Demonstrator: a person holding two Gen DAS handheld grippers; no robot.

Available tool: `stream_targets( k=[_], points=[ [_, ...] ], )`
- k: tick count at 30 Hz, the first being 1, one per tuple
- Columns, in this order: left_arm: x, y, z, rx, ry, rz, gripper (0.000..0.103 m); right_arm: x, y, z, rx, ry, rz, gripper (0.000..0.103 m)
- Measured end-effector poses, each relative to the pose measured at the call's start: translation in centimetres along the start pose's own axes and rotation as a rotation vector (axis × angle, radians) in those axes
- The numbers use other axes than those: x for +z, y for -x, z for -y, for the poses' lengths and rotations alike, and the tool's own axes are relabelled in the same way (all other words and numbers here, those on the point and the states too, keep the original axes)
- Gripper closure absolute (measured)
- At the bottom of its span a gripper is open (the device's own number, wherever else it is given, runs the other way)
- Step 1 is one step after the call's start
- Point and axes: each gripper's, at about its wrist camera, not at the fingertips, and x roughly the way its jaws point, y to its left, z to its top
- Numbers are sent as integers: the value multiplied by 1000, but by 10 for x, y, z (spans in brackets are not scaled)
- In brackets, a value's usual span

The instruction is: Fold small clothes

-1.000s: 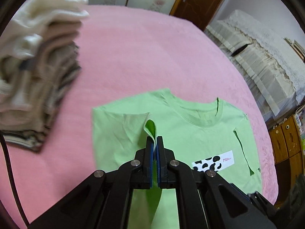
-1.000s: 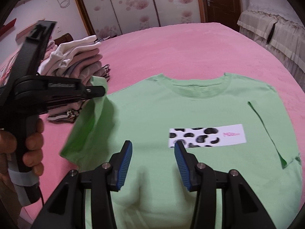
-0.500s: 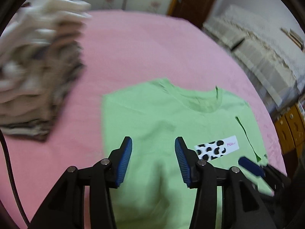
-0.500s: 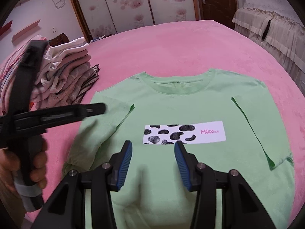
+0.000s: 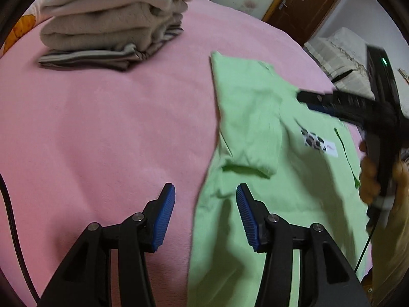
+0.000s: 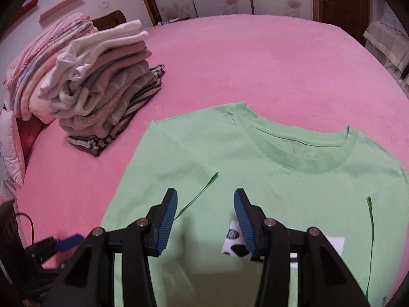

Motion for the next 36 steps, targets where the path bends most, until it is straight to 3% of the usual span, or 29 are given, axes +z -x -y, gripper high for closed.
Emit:
stream_targets(
  k=[4,6,8,9,14,20,21,22,24,32,36],
  points=[
    [1,-7,15,13,-45,26,55,4,-10,3,16,-11,-18,57],
    [4,-10,16,34,-45,39,60,5,-13,4,11,-13,-22,57],
    [8,-16,14,74,-35,25,88,6,-17,5,3,-14,-25,57],
    [10,-21,11,97,-21,8,92,7,-19,5,-3,-15,-27,57],
    [7,-16,-2,55,83,15,95,12,-31,1,-12,-8,-35,57],
    [0,-20,-3,60,107,26,96,16,-56,-1,11,-19,-82,57],
    [-1,-20,-4,59,115,29,96,16,-58,-2,12,-11,-77,62],
    [0,-23,-2,57,122,31,96,15,-58,-4,7,2,-74,83],
    [0,-21,-6,53,137,36,96,15,-60,-8,-5,14,-81,99],
    [-6,-19,-13,57,180,42,94,15,-55,-5,-47,-2,-79,95],
    [-7,-11,-7,81,129,38,88,8,-35,1,-65,-7,-61,95]
  ],
)
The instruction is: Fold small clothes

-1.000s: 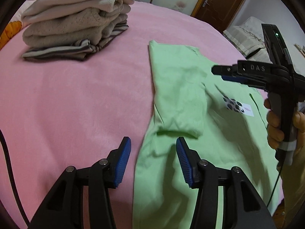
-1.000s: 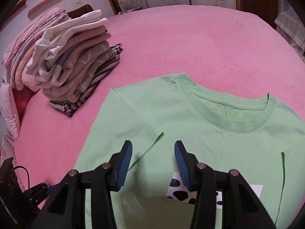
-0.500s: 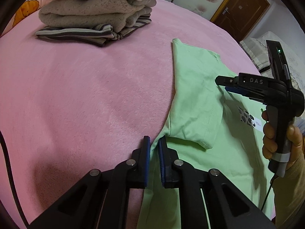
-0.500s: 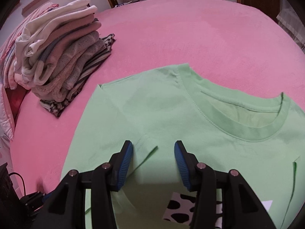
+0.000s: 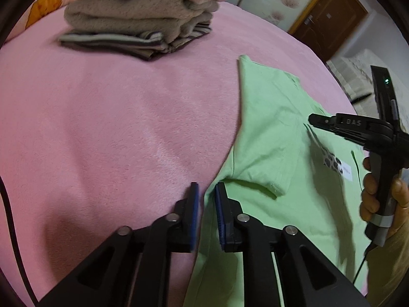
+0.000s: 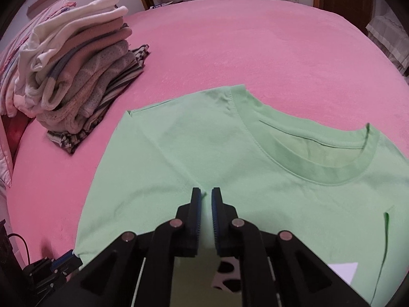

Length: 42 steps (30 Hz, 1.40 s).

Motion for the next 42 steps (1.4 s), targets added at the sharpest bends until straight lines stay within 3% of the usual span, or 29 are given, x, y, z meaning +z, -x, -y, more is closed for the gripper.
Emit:
stream_targets(
  k=[3,4,5,8,14,19,26,42],
  points=[
    [-2,15,7,43,-50,22,62,-13,19,4,-13,10,17,95],
    [-3,23,10,61,-64,39,44,-19,28,5,-24,17,27,95],
    [-3,34,12,79,-73,69,34,-24,36,6,-29,21,35,95],
    [-1,58,20,81,-92,131,25,-42,65,8,-44,26,64,95],
    [4,101,48,75,-149,198,21,-78,130,12,-62,-24,136,94],
    [1,137,71,56,-166,253,8,-106,178,14,-80,-71,201,72],
    [-14,182,100,30,-200,298,3,-141,238,13,-113,-118,269,72],
    [-66,247,135,28,-223,305,1,-213,310,18,-144,-170,323,71]
  ],
)
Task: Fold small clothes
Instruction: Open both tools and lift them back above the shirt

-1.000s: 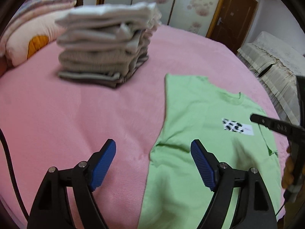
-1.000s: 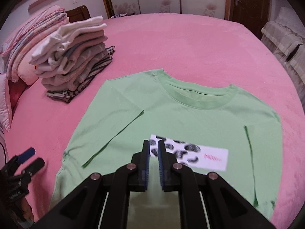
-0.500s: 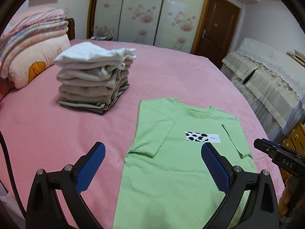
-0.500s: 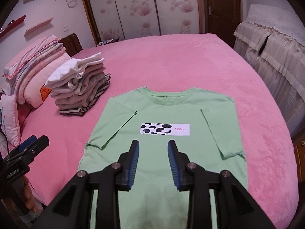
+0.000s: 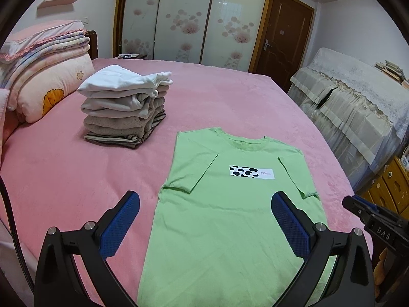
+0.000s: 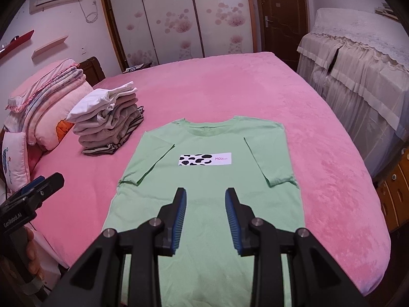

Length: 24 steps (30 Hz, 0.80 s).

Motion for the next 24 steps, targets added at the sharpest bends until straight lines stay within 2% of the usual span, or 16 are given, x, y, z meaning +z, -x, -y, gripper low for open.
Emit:
stream_targets(
  k=[6,10,13,16,22,24],
  points=[
    [-14,34,5,5,-27,62,1,-21,26,11,-11,-21,7,71],
    [-27,62,9,-19,-67,113,1,-35,40,13,-30,-19,11,71],
    [-33,78,6,-31,-56,131,1,-45,51,15,-34,-26,16,71],
    [-37,87,0,-16,-50,135,1,-55,62,16,-43,-30,28,71],
    [-55,95,-12,5,-104,122,1,-76,79,19,-60,-28,50,70],
    [-64,92,-19,20,-118,118,1,-83,83,22,-63,-26,56,65]
  ],
)
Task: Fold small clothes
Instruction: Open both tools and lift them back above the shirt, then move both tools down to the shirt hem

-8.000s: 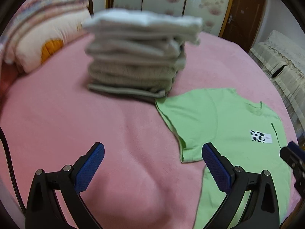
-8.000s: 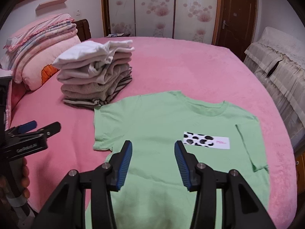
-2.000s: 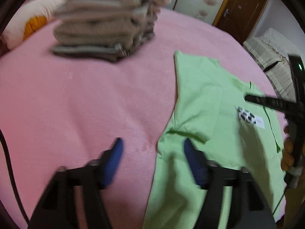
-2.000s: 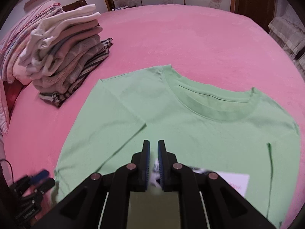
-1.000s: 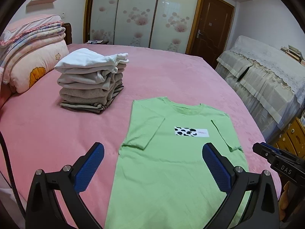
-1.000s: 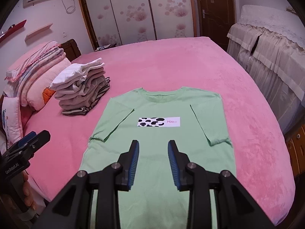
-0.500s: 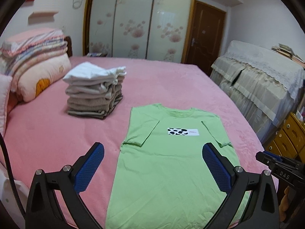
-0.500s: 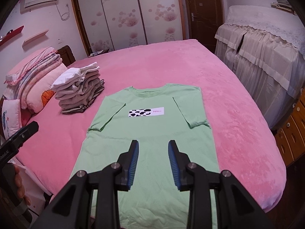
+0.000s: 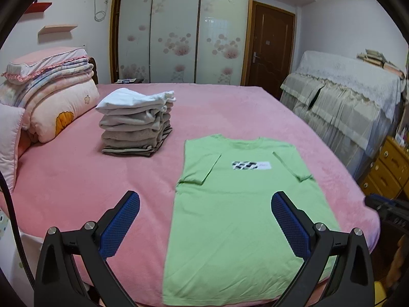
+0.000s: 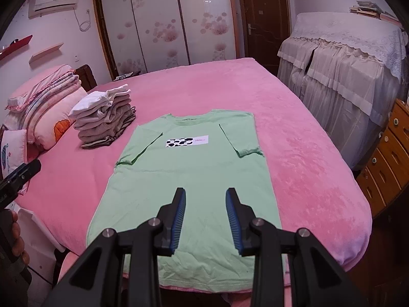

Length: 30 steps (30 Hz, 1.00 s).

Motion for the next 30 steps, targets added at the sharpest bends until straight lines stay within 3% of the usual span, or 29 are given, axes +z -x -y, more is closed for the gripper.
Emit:
stream_targets(
  k=[3,9,12,16,20,23,26,30],
  points=[
    [-19,-9,-10,-4,-12,-30,1,-12,4,6,-14,9,15,55],
    [-68,-43,-32,-33,-28,-150,1,-43,-7,25,-14,47,-10,55],
    [-97,-70,-44,-30,-45,-260,1,-62,-18,37,-21,80,-46,55],
    [-133,-97,-67,-63,19,-384,1,-89,-35,58,-16,113,-102,55],
    [-154,-110,-87,-189,115,-444,2,-113,-56,83,4,106,-190,55],
    [-167,-121,-98,-250,164,-475,10,-130,-70,108,44,49,-244,55],
    [-177,-127,-100,-263,164,-490,17,-139,-80,125,56,8,-274,55],
    [-182,-131,-96,-274,120,-488,17,-150,-95,141,70,-15,-322,55]
  ],
)
